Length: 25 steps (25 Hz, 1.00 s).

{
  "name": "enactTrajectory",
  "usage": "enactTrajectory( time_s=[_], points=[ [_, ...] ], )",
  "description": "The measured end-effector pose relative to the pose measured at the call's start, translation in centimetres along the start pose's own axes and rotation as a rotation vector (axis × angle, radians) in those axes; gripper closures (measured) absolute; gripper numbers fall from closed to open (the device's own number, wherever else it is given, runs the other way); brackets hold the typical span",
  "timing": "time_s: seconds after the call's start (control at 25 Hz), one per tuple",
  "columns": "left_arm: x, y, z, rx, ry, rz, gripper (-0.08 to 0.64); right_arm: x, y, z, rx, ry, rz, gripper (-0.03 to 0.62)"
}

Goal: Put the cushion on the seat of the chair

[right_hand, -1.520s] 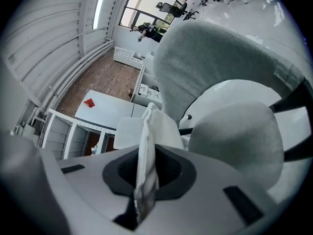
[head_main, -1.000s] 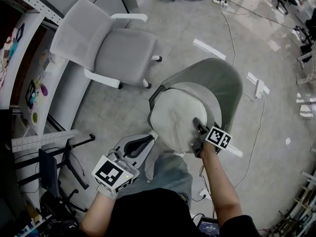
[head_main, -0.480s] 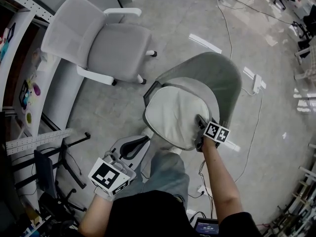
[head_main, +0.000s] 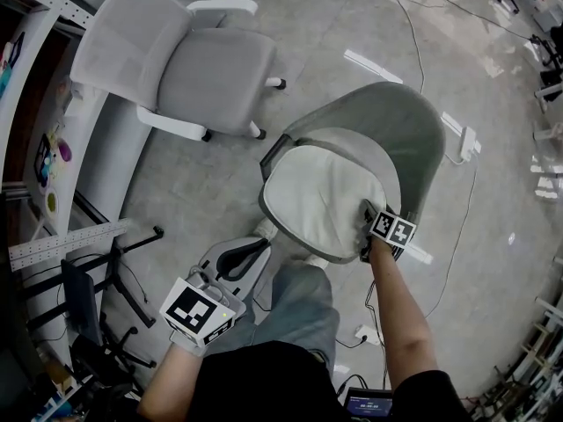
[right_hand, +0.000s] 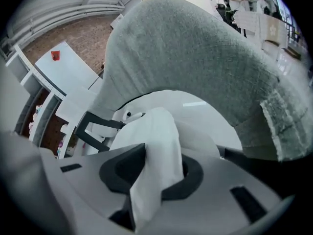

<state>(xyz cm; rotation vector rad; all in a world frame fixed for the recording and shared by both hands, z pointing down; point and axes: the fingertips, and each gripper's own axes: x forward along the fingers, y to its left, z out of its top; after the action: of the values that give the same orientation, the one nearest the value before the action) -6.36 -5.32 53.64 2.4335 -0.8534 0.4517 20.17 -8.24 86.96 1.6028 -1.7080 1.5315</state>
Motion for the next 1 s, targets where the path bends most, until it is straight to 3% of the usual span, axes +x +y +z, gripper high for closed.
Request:
enactTrajectory(
  time_s=[0.32,0.72,1.0],
  points=[
    [1.0,0.3,-1.1,-0.012,0.016,0.002,0.545,2.2,-3.3,-0.8,-0.040,0.033,-0.109,0.440],
    [1.9,0.2,-3.0,-0.008,0.054,0.009,0.545,3.1,-6.6,-1.8,-0.086,0.081,-0.205,0.307],
    [2.1,0.4,-3.0,-0.007,0.053,0.010,0.545,2.1,-7.9,-1.6,-0.128,0.081,-0.327,0.284]
  ],
)
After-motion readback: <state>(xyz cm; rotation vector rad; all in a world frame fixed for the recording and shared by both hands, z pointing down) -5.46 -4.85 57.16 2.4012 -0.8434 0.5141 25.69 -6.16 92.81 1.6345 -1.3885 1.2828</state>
